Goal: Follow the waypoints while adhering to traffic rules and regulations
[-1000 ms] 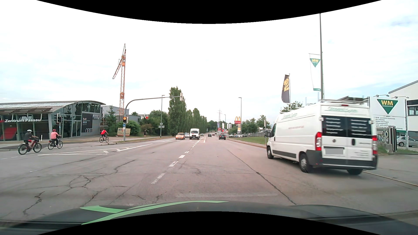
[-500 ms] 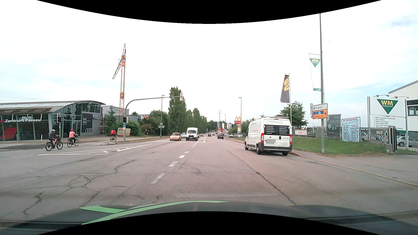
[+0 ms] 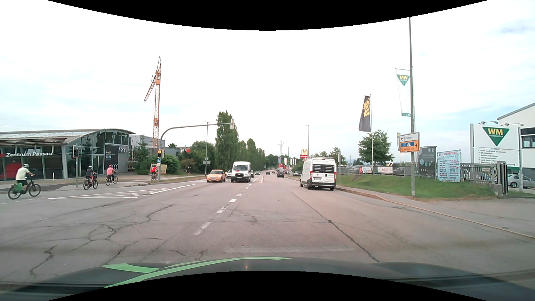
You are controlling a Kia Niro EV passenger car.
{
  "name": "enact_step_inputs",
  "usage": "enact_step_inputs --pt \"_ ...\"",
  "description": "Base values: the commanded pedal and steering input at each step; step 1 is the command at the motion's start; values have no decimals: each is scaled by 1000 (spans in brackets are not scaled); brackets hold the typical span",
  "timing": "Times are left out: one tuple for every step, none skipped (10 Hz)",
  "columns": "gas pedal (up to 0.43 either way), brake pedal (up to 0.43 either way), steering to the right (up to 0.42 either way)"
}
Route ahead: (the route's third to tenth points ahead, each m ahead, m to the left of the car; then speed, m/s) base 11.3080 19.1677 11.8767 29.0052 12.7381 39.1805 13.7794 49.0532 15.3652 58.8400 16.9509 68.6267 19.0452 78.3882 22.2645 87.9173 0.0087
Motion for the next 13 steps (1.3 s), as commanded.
enact_step_inputs --pt "0 232 -9" --pt "0 232 -9" --pt "0 238 -9" --pt "0 238 -9" --pt "0 238 -9" --pt "0 238 -9" --pt "0 244 -9" --pt "0 244 -9" --pt "0 244 -9" --pt "0 244 -9" --pt "0 244 -9" --pt "0 244 -9" --pt "0 244 -9"
